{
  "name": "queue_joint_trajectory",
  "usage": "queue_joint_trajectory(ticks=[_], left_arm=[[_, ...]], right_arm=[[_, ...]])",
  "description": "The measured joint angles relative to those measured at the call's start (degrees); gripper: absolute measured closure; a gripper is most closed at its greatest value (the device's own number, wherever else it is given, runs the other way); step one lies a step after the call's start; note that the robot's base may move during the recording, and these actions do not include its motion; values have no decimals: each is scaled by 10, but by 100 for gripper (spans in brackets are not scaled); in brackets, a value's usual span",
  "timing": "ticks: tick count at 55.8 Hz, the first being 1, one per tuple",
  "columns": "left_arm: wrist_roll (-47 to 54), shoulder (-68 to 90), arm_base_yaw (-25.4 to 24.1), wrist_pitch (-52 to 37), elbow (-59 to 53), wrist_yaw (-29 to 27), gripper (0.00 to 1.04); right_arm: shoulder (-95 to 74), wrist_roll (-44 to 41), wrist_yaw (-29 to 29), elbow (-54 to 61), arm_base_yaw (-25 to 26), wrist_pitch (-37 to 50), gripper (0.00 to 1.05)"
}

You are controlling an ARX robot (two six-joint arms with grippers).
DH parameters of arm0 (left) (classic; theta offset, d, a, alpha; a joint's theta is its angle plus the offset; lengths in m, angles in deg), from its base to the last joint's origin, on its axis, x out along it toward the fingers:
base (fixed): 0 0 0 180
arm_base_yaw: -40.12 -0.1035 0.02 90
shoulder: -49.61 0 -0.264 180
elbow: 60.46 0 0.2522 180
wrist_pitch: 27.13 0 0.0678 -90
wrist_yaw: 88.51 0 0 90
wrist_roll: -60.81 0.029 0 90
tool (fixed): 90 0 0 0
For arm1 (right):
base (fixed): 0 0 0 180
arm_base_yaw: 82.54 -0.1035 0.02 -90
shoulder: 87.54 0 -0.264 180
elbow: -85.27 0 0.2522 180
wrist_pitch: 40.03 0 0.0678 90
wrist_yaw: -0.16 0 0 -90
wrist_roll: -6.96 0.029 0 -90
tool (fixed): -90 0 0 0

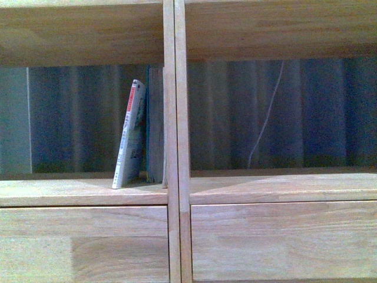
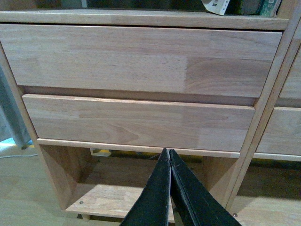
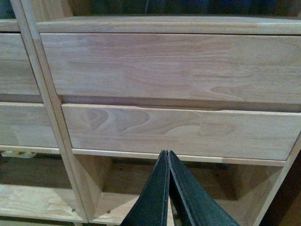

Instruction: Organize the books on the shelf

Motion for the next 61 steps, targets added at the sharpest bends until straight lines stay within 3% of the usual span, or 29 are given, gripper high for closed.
queue_joint_trajectory(ticks=[12, 17, 45, 50, 61], left_arm=[[0, -3, 0, 0, 0, 0, 102], [0, -3, 0, 0, 0, 0, 91], [1, -3, 0, 1, 0, 0, 7], [0, -3, 0, 1, 0, 0, 8], [0, -3, 0, 2, 0, 0, 7]], right_arm=[[0, 0, 0, 0, 0, 0, 102], [0, -1, 0, 0, 0, 0, 100], [0, -1, 0, 0, 0, 0, 18], [0, -1, 0, 0, 0, 0, 6], [0, -1, -1, 0, 0, 0, 7]])
